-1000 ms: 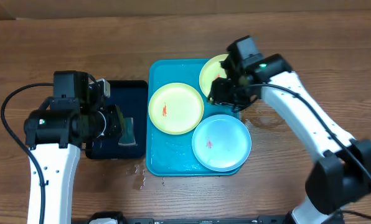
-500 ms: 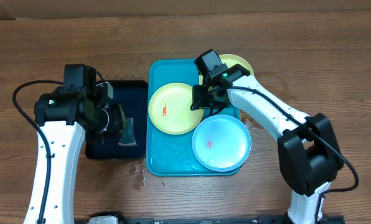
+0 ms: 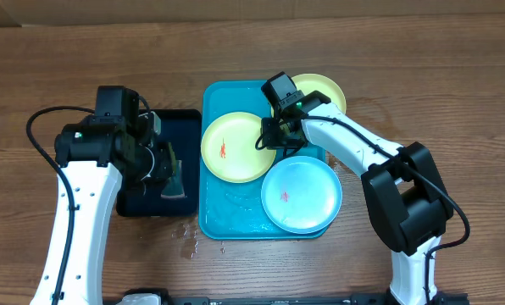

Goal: Clean dirty plates on tray and stack at the side
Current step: 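Reach the right gripper to the upper yellow plate's rim and grip it, then lower the left gripper and grasp the green-and-pink sponge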

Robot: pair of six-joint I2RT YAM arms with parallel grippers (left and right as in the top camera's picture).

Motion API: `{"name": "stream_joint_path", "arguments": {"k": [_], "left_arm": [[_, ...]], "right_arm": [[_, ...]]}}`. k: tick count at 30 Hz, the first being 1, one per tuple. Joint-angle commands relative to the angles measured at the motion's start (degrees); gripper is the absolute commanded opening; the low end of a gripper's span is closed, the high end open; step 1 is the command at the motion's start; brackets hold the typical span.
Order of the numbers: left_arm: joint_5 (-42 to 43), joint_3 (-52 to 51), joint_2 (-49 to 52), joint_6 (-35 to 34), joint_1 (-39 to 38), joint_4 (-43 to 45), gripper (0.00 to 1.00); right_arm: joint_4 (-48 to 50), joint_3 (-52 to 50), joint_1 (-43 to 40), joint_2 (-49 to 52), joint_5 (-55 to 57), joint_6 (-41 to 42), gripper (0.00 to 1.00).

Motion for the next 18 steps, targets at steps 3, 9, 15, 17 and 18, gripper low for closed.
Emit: {"name": "stream_joint_path", "arguments": {"k": [3, 9, 15, 17, 18], "left_arm": [[-1.92, -0.28, 0.31, 0.70, -0.44, 0.09, 0.10], [-3.63, -0.57, 0.42, 0.15, -0.44, 0.55, 0.11], [-8.15, -3.91, 0.42, -3.61, -0.44, 4.09, 0.24], [-8.17, -5.62, 0.42, -3.58, -0.44, 5.44, 0.34], [-8.15, -6.32, 0.42, -3.58, -0.44, 6.14, 0.39]], "right_arm": [[0.79, -0.98, 0.04, 0.09, 0.76, 0.11, 0.24], [1.97, -2.84, 0.04, 0.09, 2.62, 0.13, 0.08], [2.12, -1.92, -0.11, 0.07, 2.64, 1.22, 0.04], [1.90, -1.66, -0.11, 0.07, 2.60, 3.69, 0.04], [1.90, -1.66, -0.11, 0.07, 2.60, 4.87, 0.04]]}}
